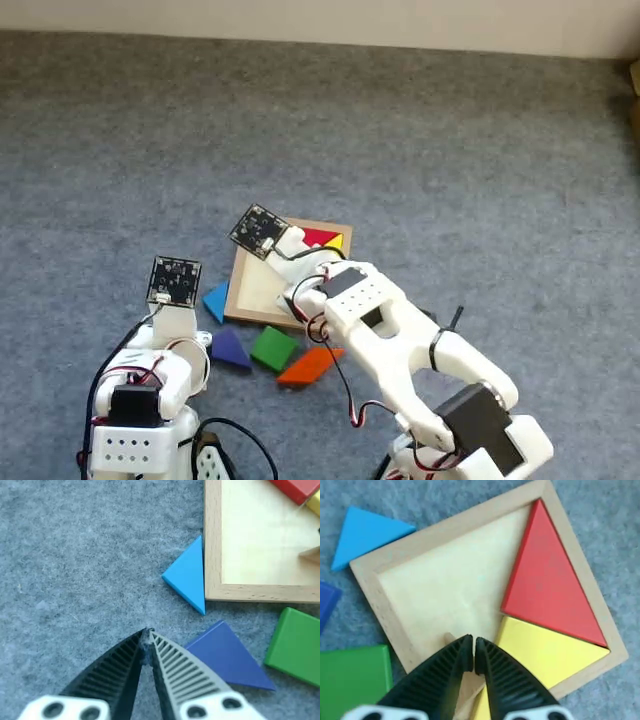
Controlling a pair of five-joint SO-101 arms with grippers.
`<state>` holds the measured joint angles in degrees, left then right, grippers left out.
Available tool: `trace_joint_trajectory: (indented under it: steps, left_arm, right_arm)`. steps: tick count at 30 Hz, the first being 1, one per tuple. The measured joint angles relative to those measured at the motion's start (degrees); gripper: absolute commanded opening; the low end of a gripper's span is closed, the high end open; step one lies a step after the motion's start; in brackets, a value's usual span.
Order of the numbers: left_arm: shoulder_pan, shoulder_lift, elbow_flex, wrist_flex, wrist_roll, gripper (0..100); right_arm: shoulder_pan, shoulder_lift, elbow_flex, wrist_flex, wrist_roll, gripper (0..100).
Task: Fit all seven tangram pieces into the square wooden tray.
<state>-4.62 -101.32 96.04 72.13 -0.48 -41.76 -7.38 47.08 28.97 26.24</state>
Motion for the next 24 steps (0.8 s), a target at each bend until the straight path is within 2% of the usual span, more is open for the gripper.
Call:
trace_joint_trajectory:
  steps: [15, 24]
  left_arm:
    - [0.00, 0.00, 0.00, 0.00, 0.00, 1]
    - [0.00, 0.00, 0.00, 0.00, 0.00, 1]
  right_arm:
    - [-0.62, 0.62, -0.79, 7.38, 2.20, 2.3]
    - [2.11, -11.78, 0.53, 8.00, 1.14, 2.3]
